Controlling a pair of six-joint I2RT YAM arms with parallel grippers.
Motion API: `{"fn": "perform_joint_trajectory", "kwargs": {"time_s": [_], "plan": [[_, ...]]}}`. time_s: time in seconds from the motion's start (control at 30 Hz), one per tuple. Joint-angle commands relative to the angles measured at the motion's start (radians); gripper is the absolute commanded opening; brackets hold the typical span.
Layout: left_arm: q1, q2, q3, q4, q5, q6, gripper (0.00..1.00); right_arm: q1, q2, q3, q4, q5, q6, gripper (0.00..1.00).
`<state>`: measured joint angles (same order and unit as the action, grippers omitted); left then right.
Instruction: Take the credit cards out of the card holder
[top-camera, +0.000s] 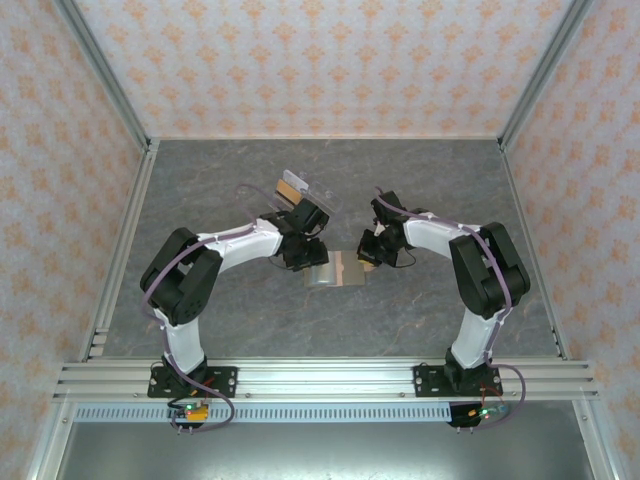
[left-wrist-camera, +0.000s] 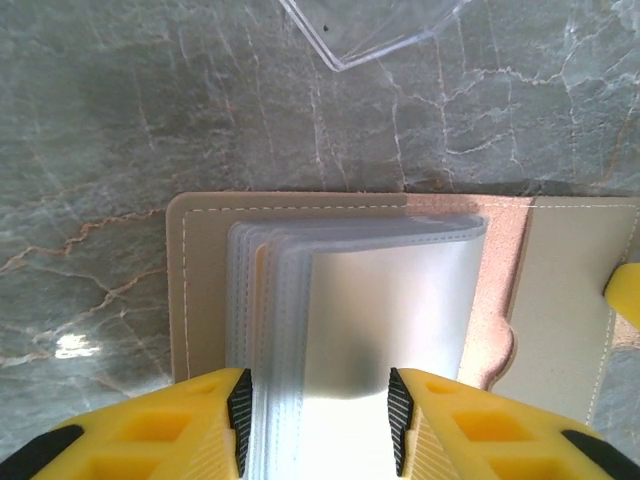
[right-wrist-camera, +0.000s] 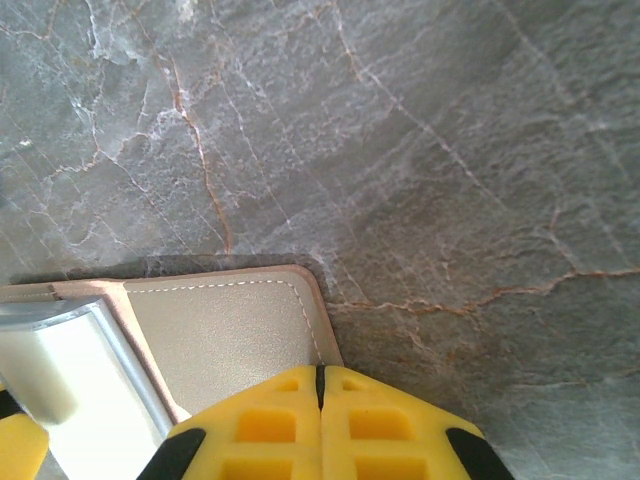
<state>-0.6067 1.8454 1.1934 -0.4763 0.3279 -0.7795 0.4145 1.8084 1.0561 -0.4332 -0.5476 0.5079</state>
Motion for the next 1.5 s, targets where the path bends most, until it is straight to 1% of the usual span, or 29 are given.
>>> {"fn": "perform_joint_trajectory", "kwargs": {"time_s": [0.0,0.13,0.27,0.47,0.57,0.67,0.83,0.9,1.07,1.27,1.47], "plan": [[0.002,-0.06,0.032,-0.063,-0.052,0.032,0.42,0.009,0.053,-0.007,-0.007,0.057,-0.014,0.02],[0.002,-0.045,0.026,-0.035,-0.023,0.02,0.37,0.008,0.056,-0.006,-0.006,0.058,-0.014,0.02],[0.002,-0.019,0.028,-0.018,0.002,0.013,0.37,0.009,0.057,-0.008,-0.007,0.058,-0.017,0.01],[0.002,0.013,0.034,-0.039,-0.009,0.001,0.45,0.01,0.062,-0.007,-0.009,0.06,-0.016,0.01],[0.002,0.025,0.035,-0.032,0.001,-0.004,0.45,0.01,0.066,-0.005,-0.009,0.059,-0.019,0.01],[0.002,0.033,0.033,-0.02,0.018,-0.006,0.42,0.01,0.066,-0.004,-0.01,0.058,-0.017,0.01],[0.002,0.037,0.04,-0.014,0.032,-0.002,0.33,0.009,0.059,-0.001,-0.01,0.056,-0.02,0.01],[0.002,0.037,0.041,-0.013,0.036,0.001,0.31,0.01,0.06,0.001,-0.011,0.057,-0.02,0.01],[0.002,0.034,0.042,-0.002,0.058,0.005,0.31,0.009,0.063,-0.002,-0.007,0.055,-0.02,0.01],[0.001,0.014,0.031,0.049,0.114,0.006,0.31,0.009,0.062,-0.004,-0.006,0.057,-0.018,0.01],[0.001,-0.01,0.017,0.093,0.152,0.003,0.28,0.009,0.061,-0.005,-0.004,0.058,-0.018,0.01]]}}
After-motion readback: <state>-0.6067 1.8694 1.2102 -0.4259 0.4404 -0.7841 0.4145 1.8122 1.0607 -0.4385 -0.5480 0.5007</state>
